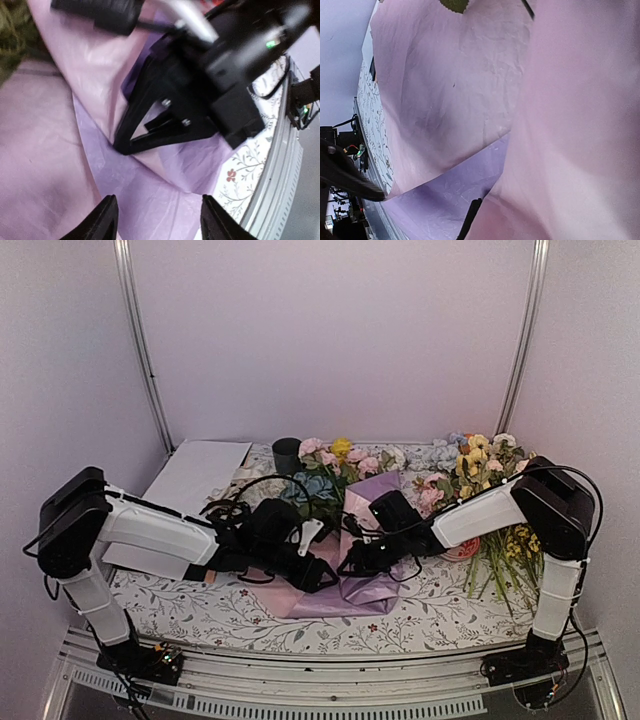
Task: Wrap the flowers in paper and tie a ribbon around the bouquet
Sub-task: Fold the one-fourth-folded wrapping paper at the center of the board, then press the fold line of the 2/3-folded wrapping paper.
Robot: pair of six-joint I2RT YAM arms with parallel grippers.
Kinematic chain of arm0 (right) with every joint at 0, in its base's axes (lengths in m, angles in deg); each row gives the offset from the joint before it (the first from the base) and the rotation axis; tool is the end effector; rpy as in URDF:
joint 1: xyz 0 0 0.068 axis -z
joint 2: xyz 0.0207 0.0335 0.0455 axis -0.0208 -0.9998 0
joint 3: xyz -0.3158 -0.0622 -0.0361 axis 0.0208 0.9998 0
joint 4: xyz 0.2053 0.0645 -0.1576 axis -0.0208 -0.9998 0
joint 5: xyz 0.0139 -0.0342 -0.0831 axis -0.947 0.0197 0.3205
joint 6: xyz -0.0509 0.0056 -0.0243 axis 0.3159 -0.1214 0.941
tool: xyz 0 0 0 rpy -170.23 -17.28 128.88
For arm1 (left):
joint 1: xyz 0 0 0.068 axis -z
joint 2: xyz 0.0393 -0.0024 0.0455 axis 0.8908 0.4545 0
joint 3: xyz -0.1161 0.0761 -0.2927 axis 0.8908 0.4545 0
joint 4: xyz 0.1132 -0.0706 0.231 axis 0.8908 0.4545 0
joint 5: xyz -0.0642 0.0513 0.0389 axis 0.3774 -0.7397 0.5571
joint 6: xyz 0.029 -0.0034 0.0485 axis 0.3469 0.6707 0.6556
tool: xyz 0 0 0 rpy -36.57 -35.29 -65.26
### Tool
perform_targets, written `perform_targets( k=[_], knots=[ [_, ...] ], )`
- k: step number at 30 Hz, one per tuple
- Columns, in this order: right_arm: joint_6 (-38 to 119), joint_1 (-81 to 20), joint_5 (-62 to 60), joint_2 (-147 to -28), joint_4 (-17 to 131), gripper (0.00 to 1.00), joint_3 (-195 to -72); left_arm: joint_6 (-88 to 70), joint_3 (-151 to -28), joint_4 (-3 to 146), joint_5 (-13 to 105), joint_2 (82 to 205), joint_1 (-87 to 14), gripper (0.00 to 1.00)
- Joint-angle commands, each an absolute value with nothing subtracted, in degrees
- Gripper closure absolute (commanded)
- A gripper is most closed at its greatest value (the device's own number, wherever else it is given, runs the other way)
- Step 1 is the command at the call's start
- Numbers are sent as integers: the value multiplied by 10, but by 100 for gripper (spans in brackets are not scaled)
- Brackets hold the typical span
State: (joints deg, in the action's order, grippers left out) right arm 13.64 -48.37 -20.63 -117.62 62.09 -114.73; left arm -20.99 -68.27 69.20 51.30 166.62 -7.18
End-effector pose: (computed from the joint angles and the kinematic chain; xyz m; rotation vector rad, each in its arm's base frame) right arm 0.2589 0.3060 0.1580 -0.5510 2.6289 1.1335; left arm 0.1964 -0.3053 0.2018 0.8219 2.3739 -0.9112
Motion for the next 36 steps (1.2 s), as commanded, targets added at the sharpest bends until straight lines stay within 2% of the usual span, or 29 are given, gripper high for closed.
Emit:
perform_targets(
  k=[1, 5, 8, 12, 17, 23, 28, 29, 31, 34, 36],
  knots=[
    [141, -484, -224, -1193, 638, 100, -1138, -194, -682, 626, 511, 1607, -111, 36],
    [145, -484, -234, -1196, 639, 100, -1140, -244, -736, 650, 504, 1634, -186, 33],
    [148, -483, -241, -1197, 638, 99, -1143, -258, -791, 642, 543, 1680, -227, 32],
    [147, -484, -242, -1197, 637, 99, -1141, -231, -904, 666, 575, 1753, -234, 25],
    [147, -484, -244, -1199, 634, 99, -1143, -206, -1051, 739, 607, 1877, -224, 21],
    [152, -484, -238, -1192, 625, 98, -1141, -172, -1107, 815, 570, 1947, -212, 21],
    [156, -484, -234, -1188, 616, 98, -1144, -166, -1107, 821, 576, 1954, -206, 27],
    [157, -484, -235, -1187, 616, 98, -1146, -163, -1106, 820, 578, 1954, -205, 29],
    [159, -484, -235, -1185, 613, 97, -1148, -156, -1106, 820, 587, 1955, -204, 41],
    [166, -484, -234, -1182, 603, 95, -1153, -153, -1095, 807, 607, 1950, -204, 77],
    [169, -484, -233, -1172, 594, 91, -1156, -149, -1082, 793, 614, 1941, -204, 94]
  ],
)
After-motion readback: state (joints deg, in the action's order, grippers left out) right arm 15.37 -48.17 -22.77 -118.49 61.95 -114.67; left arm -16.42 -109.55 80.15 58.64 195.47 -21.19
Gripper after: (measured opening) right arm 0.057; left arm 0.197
